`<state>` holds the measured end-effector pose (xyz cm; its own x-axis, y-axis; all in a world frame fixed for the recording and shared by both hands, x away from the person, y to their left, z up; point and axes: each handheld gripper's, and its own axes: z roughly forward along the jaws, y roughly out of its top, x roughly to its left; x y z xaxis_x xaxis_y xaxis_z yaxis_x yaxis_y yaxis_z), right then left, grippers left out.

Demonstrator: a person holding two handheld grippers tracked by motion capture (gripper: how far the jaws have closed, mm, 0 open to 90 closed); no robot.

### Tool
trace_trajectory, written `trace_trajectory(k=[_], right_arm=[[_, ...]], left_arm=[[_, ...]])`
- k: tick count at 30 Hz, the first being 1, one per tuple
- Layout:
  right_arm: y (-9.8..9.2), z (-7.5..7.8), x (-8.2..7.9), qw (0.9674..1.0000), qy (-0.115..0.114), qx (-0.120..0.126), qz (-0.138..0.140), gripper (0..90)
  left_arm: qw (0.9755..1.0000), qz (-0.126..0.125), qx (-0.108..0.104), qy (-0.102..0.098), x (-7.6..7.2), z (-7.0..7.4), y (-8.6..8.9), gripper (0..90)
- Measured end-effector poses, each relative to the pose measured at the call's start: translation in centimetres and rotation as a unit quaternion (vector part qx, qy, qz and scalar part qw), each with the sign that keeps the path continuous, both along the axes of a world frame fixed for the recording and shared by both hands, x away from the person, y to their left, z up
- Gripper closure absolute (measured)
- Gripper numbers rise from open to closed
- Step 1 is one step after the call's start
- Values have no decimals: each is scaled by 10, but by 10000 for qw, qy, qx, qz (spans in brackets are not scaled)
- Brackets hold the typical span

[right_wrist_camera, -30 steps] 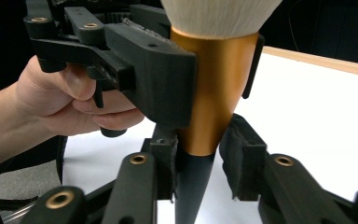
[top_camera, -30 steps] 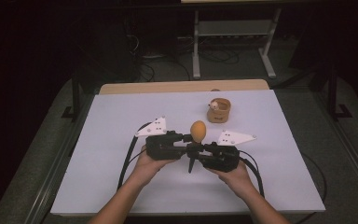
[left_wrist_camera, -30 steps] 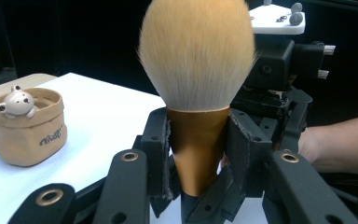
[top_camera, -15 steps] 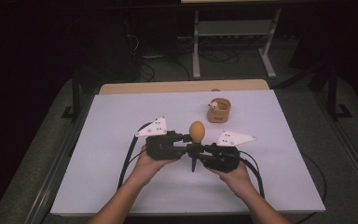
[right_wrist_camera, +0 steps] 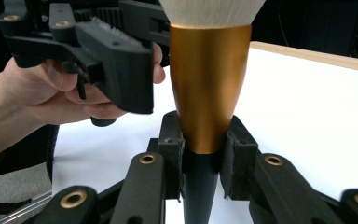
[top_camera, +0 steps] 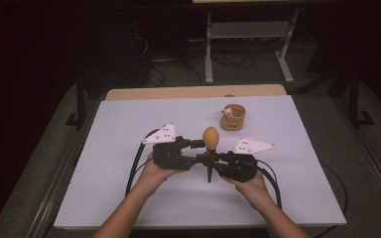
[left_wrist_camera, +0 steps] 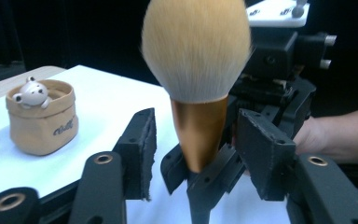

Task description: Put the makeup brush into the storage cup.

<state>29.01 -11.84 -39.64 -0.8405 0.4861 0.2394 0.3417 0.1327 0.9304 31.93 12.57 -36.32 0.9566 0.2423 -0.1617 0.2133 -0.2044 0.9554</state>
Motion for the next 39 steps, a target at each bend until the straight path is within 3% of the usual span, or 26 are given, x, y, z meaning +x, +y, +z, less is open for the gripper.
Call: trace_trajectory(k=[3, 8, 13, 27, 35, 39], right_arm=[[-1, 1, 0, 10000, -47, -73, -15, 719], [-3, 2, 0, 9999, -99, -60, -76, 719], [-6, 2, 1, 9998, -135, -44, -122, 719], [-7, 3, 1, 9996, -218, -120, -118, 718], [-9, 4, 0, 9995, -246, -141, -144, 718], [-9, 5, 0, 9994, -272, -138, -166, 718]], left_arm=[[10000, 32, -35, -18, -2, 1, 3, 432], [9998, 102, 135, -86, -5, 3, 9, 365], [9995, 240, 148, -128, -10, 3, 16, 309], [9975, 564, 387, -201, -23, 0, 48, 215], [9965, 699, 369, -264, -28, -7, 61, 178], [9961, 802, 249, -261, -33, -9, 70, 156]])
